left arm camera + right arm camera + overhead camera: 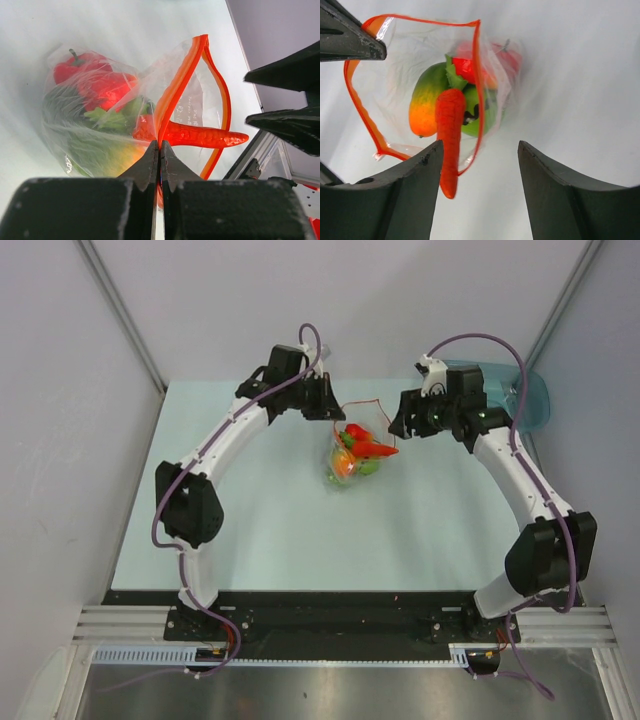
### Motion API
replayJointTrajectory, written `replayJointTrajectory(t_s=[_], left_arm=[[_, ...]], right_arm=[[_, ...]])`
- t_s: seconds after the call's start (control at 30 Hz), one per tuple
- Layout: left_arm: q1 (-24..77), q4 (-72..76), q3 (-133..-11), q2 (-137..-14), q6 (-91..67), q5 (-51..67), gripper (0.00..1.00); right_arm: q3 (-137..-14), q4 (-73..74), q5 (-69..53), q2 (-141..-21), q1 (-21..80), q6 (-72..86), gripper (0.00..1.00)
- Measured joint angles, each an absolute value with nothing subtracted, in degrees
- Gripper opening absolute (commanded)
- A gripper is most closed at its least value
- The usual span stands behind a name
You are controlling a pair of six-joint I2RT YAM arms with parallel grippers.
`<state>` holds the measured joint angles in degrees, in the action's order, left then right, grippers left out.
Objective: Place the food in the zip-top bag and seal the zipper
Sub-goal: Adjust the zipper food storage bag at the center of the board.
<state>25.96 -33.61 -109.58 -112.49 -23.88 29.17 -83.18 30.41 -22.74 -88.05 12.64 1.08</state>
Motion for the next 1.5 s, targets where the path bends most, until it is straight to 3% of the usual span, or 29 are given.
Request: replayJointTrajectory(t_s=[0.1,0.13,0.17,0.67,0.87,1.1,1.5], left_arm=[[26.22,-33.78,-109.58,-112.46,-23.46,29.17,0.04],[26.28,-34.00,-109.58,-112.46,-23.35,29.17,0.04],[26.35,-34.24,-109.51,-112.40,-23.11,29.17,0.04],[28.32,-46.41,-105.80,-100.29,-16.08,32.36,0.00],[30.22,-46.39,-94.37,-93.89,-16.99,37.85,0.00],[30.39,-43.13,-88.79,-95.90,-22.22,42.24,0.02],[31.57,-26.46,-84.99,-94.43,-33.47,41.93,0.06]], right_arm=[[-83.48,30.63,-26.04,-90.56,12.80,2.04,0.35],[-83.66,30.65,-26.94,-91.48,12.80,2.00,0.22],[-84.03,30.85,-28.29,-92.68,12.80,2.61,0.00],[-106.13,45.71,-46.81,-98.32,7.31,1.67,0.00],[-108.31,54.72,-47.99,-100.18,9.61,-6.50,0.00],[-110.39,65.58,-48.01,-108.29,14.13,-18.57,0.00],[-122.15,70.57,-53.21,-109.08,15.97,-26.87,0.00]])
